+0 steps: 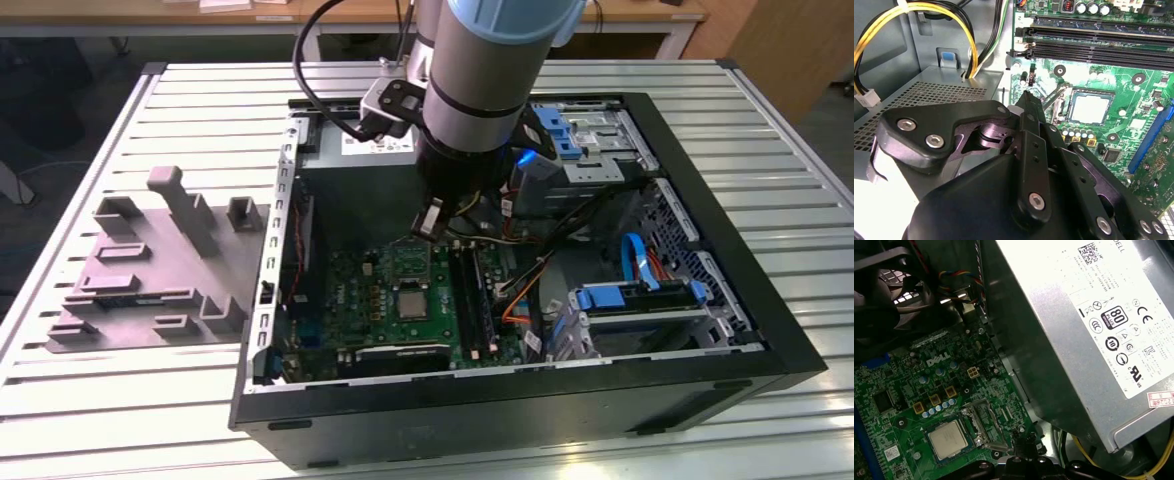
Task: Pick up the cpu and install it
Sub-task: 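Close the cpu cover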
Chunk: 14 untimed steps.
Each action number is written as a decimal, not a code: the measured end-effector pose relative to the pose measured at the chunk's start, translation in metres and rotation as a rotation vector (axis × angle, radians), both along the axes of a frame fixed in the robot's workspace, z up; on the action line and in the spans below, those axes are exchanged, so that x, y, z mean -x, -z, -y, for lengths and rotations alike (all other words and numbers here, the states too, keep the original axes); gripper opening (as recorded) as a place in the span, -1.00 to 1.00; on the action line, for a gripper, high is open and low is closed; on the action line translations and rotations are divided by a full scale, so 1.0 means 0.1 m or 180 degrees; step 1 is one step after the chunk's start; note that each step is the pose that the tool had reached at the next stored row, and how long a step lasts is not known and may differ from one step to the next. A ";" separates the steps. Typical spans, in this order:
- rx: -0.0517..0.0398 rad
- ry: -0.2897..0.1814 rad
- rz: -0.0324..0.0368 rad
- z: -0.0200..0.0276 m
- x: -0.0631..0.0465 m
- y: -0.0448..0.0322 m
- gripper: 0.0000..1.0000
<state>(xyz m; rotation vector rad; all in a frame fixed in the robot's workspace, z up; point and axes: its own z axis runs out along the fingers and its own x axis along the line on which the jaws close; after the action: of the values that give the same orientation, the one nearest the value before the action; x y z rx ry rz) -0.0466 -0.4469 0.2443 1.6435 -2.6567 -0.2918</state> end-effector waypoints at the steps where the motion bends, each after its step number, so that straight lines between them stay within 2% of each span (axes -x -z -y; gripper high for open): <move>1: 0.0000 -0.0002 0.0000 0.000 0.00 -0.001 -0.79; 14: -0.0006 -0.0026 0.0000 0.001 0.00 -0.011 -0.79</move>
<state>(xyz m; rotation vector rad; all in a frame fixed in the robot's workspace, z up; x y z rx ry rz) -0.0466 -0.4470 0.2454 1.6544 -2.6498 -0.2942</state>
